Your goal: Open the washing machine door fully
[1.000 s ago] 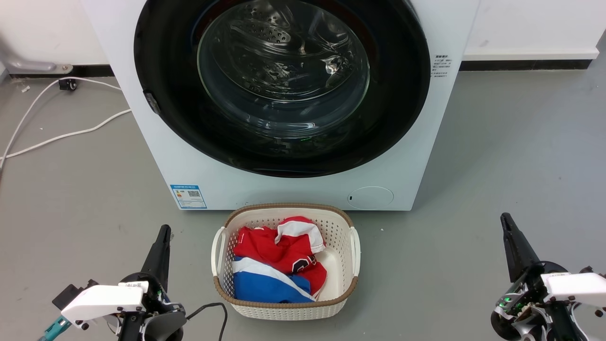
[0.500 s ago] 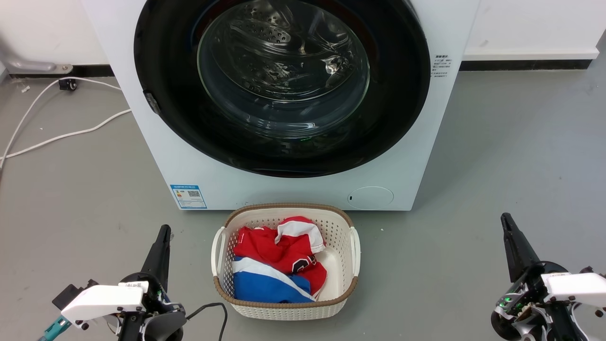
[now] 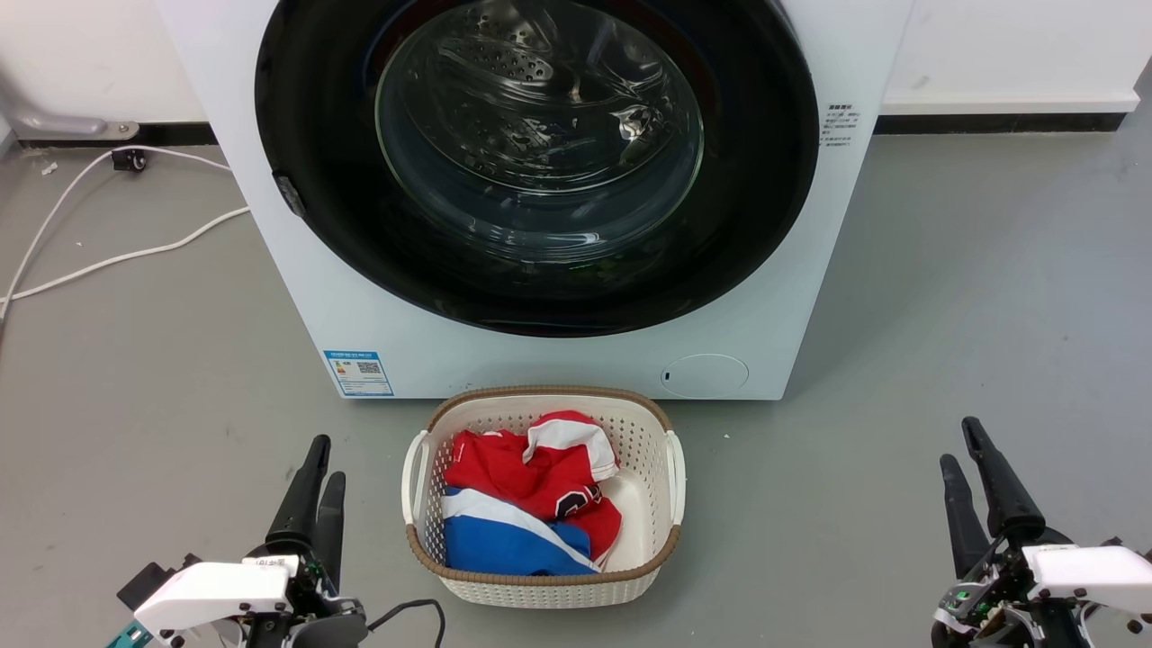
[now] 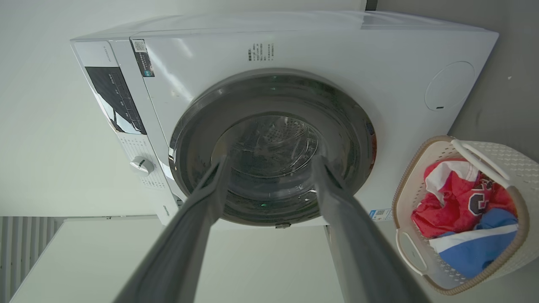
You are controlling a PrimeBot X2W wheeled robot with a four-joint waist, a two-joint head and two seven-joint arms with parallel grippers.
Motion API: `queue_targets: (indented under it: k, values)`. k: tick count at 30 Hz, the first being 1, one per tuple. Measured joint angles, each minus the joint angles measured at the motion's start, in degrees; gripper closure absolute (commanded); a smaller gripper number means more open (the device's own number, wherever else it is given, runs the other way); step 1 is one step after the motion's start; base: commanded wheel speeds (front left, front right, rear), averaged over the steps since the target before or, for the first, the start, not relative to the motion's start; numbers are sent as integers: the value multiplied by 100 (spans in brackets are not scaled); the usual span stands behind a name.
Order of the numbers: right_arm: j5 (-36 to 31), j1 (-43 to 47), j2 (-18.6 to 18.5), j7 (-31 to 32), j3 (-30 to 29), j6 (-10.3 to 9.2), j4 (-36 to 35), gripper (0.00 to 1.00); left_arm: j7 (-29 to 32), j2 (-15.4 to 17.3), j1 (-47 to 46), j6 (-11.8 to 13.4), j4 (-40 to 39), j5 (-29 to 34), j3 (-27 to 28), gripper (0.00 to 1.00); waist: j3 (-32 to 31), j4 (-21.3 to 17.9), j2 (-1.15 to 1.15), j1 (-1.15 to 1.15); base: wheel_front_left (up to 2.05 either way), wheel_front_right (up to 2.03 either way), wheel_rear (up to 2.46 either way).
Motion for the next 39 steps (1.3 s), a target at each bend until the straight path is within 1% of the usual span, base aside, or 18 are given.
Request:
queue_targets:
  k: [4,9,16,24,31,34,35,39]
  values:
    - [-30,10,1,-84,27,0,-79,0,-97,0,-1,0,-74,9,-76,0,3,-1,0,0,0,0,0]
    - [-291,59,2,-225,69,0,-192,0,-269,9,-1,0,-190,210,-163,0,4,0,0,0,0,0,0]
    - [-1067,96,-5,-401,102,0,-376,0,-453,18,-1,0,-309,753,-202,0,2,4,0,0,0,0,0]
    - [-2384,122,-32,-577,155,0,-568,0,-628,19,-1,1,-449,1770,-205,0,6,7,0,0,0,0,0]
    - [-3483,145,-41,-709,208,0,-624,0,-778,26,1,1,-542,2453,-269,0,2,17,0,0,0,0,0]
    - [-3865,148,-41,-758,213,0,-638,0,-839,89,1,1,-569,2880,-342,0,2,24,0,0,0,0,0]
    - [-4107,150,-41,-760,223,0,-655,0,-881,138,1,1,-586,3181,-398,0,1,28,0,0,0,0,0]
    - [-4544,159,-41,-767,250,0,-704,0,-959,253,1,1,-621,3791,-499,0,4,32,0,0,0,0,0]
